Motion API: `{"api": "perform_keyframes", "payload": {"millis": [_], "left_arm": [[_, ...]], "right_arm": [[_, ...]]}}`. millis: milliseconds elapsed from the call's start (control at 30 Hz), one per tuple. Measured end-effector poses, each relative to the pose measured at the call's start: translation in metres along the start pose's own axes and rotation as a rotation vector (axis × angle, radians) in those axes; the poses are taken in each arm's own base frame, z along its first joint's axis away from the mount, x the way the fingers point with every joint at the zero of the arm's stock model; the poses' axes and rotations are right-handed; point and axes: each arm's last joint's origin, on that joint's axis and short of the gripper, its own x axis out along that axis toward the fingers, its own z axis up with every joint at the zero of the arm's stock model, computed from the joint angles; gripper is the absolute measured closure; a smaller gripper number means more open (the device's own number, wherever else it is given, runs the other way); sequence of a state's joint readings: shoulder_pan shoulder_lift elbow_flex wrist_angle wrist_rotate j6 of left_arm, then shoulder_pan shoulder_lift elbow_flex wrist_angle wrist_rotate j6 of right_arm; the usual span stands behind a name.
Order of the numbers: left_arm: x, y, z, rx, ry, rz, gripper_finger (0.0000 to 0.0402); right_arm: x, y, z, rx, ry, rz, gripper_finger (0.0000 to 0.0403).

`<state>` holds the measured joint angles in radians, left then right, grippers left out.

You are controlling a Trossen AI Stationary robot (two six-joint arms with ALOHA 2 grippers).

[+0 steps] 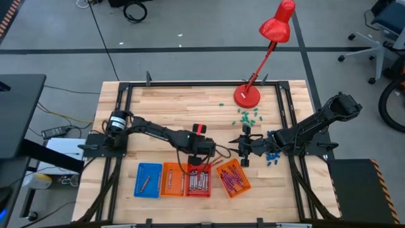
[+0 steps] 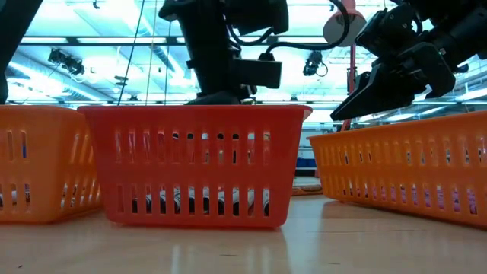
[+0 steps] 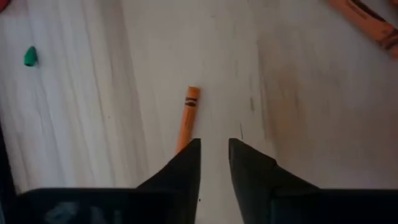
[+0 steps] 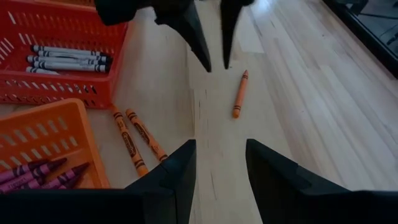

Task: Sort crayons
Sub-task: Put the orange crayon into the blue bin

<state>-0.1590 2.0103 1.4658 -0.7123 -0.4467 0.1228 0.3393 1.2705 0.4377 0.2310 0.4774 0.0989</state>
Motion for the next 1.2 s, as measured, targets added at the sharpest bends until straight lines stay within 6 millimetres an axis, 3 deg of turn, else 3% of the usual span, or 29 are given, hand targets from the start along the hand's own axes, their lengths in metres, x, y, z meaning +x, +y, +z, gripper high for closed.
{"api": "perform_keyframes", "payload": {"millis": [300,567,967,1200], "left_arm": [[0.016,0.028,-0.005,-0.141,0.012,-0.114,0.0246],[0.026,0.051,-0.004,-0.152,-0.042,-0.141,0.0239],[0.057,0.035,-0.01,-0.077,0.047,-0.209,0.0242],[0.057,0.033,-0.012,-0.084,0.06,-0.277,0.0299]], "right_arm": [[0.0,0.0,0.0,0.003,0.0,0.006,0.0259],[0.0,0.0,0.0,0.003,0.001,0.006,0.0259],[0.0,0.0,-0.001,-0.002,0.01,0.006,0.0259],[0.0,0.0,-0.001,-0.007,0.007,0.007,0.0259]]}}
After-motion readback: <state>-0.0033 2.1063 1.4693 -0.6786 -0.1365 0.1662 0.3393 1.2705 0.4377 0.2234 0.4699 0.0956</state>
